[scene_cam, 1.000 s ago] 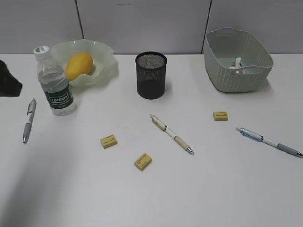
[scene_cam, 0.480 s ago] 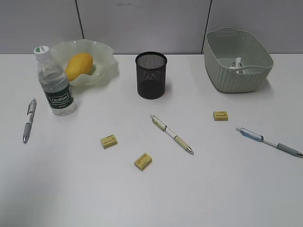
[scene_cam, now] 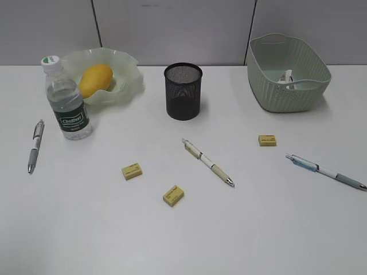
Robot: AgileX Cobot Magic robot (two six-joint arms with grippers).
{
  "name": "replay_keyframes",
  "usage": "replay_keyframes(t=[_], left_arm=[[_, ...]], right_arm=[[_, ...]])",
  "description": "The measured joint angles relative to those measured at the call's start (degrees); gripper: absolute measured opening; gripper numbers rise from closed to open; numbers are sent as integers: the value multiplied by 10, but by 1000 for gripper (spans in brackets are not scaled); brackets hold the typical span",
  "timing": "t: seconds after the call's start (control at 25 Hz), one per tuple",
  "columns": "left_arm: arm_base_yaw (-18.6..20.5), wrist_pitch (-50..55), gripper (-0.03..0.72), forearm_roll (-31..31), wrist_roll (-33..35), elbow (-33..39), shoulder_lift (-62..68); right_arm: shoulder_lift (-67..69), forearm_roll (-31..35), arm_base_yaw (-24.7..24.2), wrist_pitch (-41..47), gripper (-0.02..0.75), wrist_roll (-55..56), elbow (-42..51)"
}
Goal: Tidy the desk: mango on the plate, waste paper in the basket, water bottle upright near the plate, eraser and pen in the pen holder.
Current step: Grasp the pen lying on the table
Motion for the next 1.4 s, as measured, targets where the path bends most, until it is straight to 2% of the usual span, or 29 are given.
replay_keyframes(t=[0.2, 0.4, 0.72, 1.0, 1.4], left_arm=[[0, -3, 543, -15, 0, 63, -93], [0, -16, 543, -15, 0, 76, -148], [0, -24, 540, -8, 0, 76, -151], [0, -26, 540, -4, 0, 76, -151], [0, -23, 540, -3, 0, 77, -151]], right_arm=[[7, 0, 0, 1, 543, 0, 0], [49, -9, 0, -1, 542, -10, 0], [262, -13, 0, -35, 543, -41, -11], [505, -15, 0, -72, 543, -112, -109], [751, -47, -13, -82, 543, -243, -260]])
